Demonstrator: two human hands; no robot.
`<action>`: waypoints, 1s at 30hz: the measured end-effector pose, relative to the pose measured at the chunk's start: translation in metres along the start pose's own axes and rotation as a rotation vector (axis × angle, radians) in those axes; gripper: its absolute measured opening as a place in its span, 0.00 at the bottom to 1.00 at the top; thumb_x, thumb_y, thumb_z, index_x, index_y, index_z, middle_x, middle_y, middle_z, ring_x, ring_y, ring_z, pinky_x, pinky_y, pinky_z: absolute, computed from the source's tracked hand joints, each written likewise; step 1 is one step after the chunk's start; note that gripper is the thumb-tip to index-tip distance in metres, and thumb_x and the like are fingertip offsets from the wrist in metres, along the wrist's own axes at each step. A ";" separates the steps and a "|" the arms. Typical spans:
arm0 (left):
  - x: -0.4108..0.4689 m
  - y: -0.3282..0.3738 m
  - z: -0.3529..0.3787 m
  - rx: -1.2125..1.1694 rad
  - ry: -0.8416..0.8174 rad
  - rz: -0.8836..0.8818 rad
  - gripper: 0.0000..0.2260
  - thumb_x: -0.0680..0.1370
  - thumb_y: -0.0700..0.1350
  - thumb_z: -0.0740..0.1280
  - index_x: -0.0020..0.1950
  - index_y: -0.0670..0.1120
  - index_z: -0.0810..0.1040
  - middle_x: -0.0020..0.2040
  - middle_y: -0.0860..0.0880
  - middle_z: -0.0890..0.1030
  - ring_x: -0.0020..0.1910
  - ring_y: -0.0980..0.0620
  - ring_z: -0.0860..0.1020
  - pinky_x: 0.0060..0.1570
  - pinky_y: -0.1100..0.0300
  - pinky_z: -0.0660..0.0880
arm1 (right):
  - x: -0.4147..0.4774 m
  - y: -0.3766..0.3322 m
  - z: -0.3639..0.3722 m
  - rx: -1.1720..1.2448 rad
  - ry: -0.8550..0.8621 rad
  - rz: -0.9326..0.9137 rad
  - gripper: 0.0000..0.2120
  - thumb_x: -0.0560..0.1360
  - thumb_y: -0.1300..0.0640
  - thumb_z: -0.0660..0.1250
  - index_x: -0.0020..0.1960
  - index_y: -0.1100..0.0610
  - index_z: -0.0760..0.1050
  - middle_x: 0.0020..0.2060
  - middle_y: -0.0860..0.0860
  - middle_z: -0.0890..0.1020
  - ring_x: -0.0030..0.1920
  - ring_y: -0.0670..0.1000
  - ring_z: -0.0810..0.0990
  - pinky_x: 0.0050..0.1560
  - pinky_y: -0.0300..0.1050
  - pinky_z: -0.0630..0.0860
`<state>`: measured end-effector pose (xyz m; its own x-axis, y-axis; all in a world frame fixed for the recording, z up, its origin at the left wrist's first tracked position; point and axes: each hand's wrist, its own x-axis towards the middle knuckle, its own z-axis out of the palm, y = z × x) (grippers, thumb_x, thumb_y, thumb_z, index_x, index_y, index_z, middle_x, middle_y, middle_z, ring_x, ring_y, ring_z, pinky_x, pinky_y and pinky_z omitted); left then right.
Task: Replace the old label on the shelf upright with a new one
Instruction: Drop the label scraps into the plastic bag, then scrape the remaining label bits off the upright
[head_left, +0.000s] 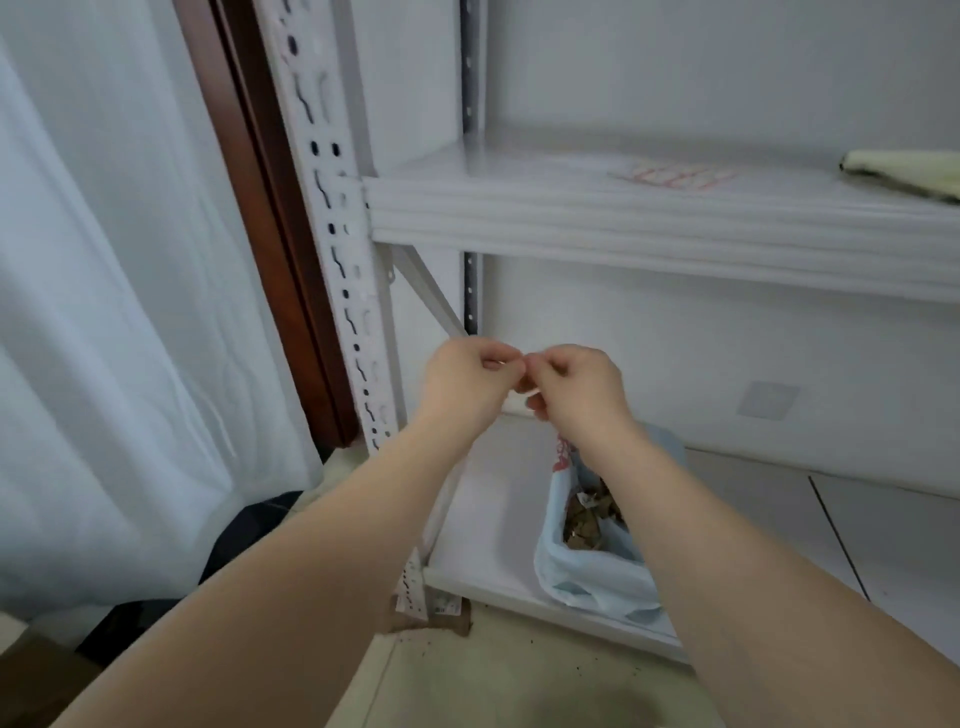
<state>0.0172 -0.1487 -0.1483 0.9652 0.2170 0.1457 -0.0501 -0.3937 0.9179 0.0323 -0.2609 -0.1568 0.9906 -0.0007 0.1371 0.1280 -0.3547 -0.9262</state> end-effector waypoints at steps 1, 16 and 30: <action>-0.001 0.008 -0.014 -0.016 0.059 0.033 0.04 0.74 0.43 0.68 0.42 0.49 0.82 0.34 0.53 0.82 0.36 0.56 0.78 0.44 0.56 0.79 | -0.003 -0.015 0.005 0.028 -0.029 -0.043 0.10 0.76 0.59 0.63 0.40 0.57 0.81 0.35 0.52 0.84 0.33 0.51 0.81 0.42 0.50 0.81; 0.034 0.090 -0.187 -0.014 0.557 0.299 0.14 0.78 0.46 0.62 0.62 0.48 0.78 0.54 0.56 0.80 0.51 0.57 0.78 0.52 0.65 0.74 | 0.031 -0.200 0.060 0.107 0.116 -0.454 0.11 0.75 0.53 0.64 0.56 0.52 0.79 0.44 0.44 0.80 0.47 0.48 0.79 0.54 0.52 0.79; 0.097 0.095 -0.179 0.175 0.578 0.507 0.12 0.78 0.41 0.62 0.34 0.42 0.76 0.31 0.45 0.77 0.35 0.45 0.73 0.38 0.57 0.68 | 0.089 -0.207 0.086 0.021 0.000 -0.549 0.15 0.81 0.47 0.52 0.48 0.59 0.65 0.35 0.48 0.70 0.34 0.44 0.68 0.30 0.28 0.65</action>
<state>0.0597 -0.0051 0.0188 0.5468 0.3841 0.7439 -0.3612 -0.6934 0.6235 0.0984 -0.1076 0.0168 0.7782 0.1790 0.6019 0.6266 -0.2839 -0.7258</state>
